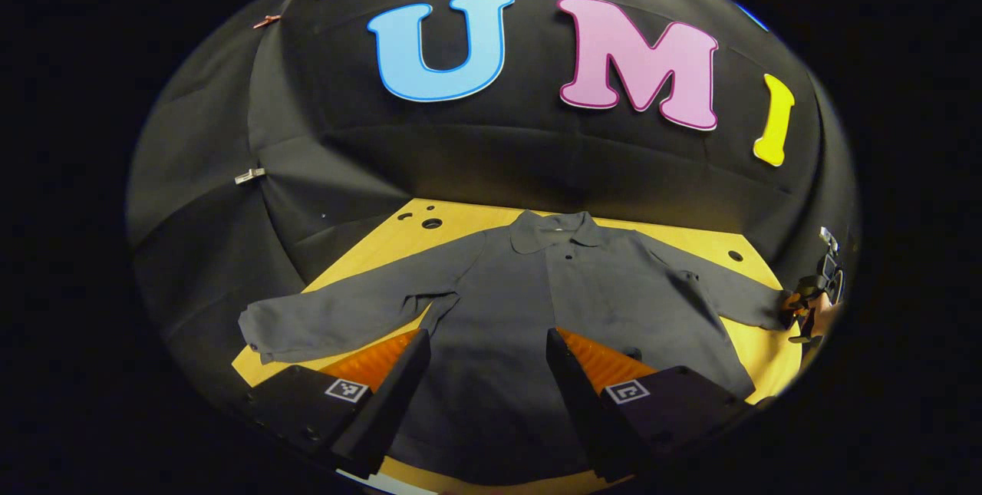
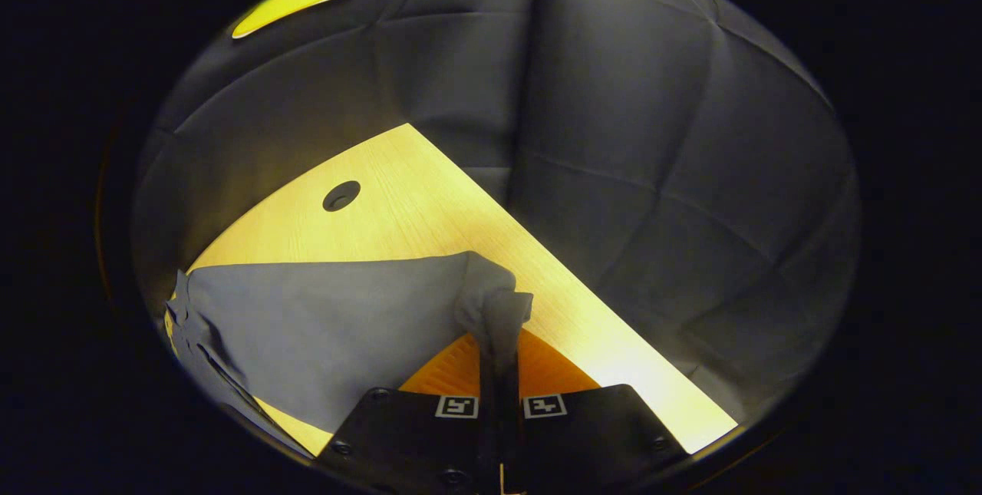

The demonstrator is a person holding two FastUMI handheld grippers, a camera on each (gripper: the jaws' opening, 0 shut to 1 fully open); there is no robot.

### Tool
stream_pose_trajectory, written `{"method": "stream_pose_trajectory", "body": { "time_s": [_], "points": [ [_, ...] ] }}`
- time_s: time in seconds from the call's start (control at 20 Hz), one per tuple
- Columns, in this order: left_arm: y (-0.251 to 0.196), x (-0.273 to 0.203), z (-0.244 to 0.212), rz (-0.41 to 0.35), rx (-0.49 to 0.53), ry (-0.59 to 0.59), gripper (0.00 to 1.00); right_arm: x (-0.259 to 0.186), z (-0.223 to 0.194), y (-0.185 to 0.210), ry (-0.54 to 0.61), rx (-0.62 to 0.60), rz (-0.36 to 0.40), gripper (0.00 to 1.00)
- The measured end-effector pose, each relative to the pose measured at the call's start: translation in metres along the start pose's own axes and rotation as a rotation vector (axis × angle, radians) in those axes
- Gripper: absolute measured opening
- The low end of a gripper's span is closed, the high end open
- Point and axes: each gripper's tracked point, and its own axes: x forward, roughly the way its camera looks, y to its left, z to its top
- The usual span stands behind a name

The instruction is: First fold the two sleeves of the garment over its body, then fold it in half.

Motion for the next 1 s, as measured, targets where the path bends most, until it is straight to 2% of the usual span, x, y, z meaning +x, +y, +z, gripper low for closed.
{"method": "stream_pose_trajectory", "body": {
  "time_s": [0.2,0.35,0.55,0.75,1.0],
  "points": [
    [0.011,-0.001,0.003,0.015,-0.023,-0.016,0.96,-0.011,0.019,0.003,-0.033,0.004,0.000,0.07],
    [0.025,-0.008,0.010,0.026,-0.030,-0.043,0.96,-0.040,0.046,0.019,-0.083,-0.038,0.023,0.06],
    [0.049,-0.020,0.011,0.051,-0.041,-0.063,0.96,-0.095,0.087,0.056,-0.173,-0.118,0.092,0.06],
    [0.077,-0.033,0.008,0.079,-0.065,-0.082,0.96,-0.160,0.109,0.094,-0.258,-0.201,0.175,0.06],
    [0.111,-0.051,-0.004,0.105,-0.105,-0.072,0.96,-0.243,0.144,0.137,-0.294,-0.295,0.277,0.06]
  ]
}}
